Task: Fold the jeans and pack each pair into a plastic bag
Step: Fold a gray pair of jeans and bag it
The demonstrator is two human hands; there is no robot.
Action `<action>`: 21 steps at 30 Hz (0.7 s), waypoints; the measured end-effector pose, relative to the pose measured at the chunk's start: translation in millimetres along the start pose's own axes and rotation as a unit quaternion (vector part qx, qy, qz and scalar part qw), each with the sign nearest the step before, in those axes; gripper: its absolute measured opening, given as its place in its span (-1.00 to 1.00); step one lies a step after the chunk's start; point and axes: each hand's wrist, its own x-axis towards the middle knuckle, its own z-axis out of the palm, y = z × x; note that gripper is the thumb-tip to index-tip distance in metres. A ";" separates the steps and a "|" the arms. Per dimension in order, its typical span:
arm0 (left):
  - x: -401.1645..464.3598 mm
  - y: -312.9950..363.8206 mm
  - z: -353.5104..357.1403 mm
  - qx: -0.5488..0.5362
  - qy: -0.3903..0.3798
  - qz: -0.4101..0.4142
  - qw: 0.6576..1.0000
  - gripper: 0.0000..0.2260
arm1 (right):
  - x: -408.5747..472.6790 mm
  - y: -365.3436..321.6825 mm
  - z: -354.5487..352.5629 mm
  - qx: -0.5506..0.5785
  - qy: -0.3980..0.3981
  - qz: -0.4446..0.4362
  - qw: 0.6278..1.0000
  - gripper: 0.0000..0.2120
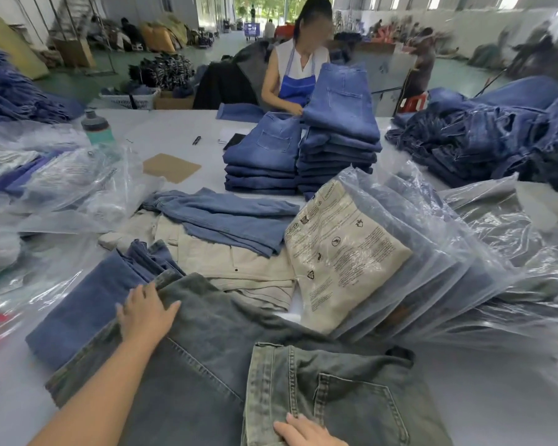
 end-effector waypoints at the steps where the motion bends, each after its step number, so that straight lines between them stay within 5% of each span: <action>1: 10.1 -1.7 -7.5 0.032 -0.017 -0.030 0.999 -0.30 | 4.3 0.5 -2.4 0.044 -0.018 0.014 0.999 -0.64; 3: 17.2 2.2 -26.8 0.067 -0.073 -0.014 0.995 -0.40 | 18.2 7.6 -5.0 0.136 -0.044 0.043 0.989 -0.57; 5: 6.1 18.4 -43.6 0.092 -0.093 0.090 0.987 -0.62 | 33.4 0.8 -12.5 0.228 -0.031 0.093 0.969 -0.53; 8: -52.9 42.6 -35.9 0.058 -0.144 0.277 0.948 -0.62 | 58.9 -46.2 -10.9 0.305 0.107 0.154 0.934 -0.57; 10: -108.3 49.0 -19.1 0.004 -0.263 0.367 0.892 -0.49 | 68.5 -65.5 -3.8 0.465 0.179 0.156 0.853 -0.68; 12: -124.3 43.7 -12.5 -0.114 -0.401 0.353 0.838 -0.42 | 88.8 -72.1 -5.2 0.619 0.172 0.230 0.731 -0.75; 13: -119.0 39.0 -15.5 -0.180 -0.436 0.323 0.821 -0.50 | 95.3 -70.6 -8.4 0.634 0.172 0.261 0.708 -0.76; 14: -106.3 32.4 -16.2 -0.251 -0.411 0.293 0.826 -0.57 | 97.5 -68.6 -11.5 0.624 0.195 0.283 0.702 -0.76; 16: -70.9 21.1 -18.9 -0.321 -0.192 0.221 0.901 -0.61 | 102.1 -66.0 -16.7 0.604 0.241 0.310 0.694 -0.78; 18: -34.4 7.1 -19.4 -0.232 -0.021 0.116 0.965 -0.70 | 96.2 -66.7 -16.6 0.613 0.257 0.303 0.683 -0.83; 21: -5.2 -4.6 -19.2 -0.072 -0.133 -0.009 0.989 -0.39 | 88.5 -80.2 -30.2 0.688 0.241 0.259 0.634 -0.85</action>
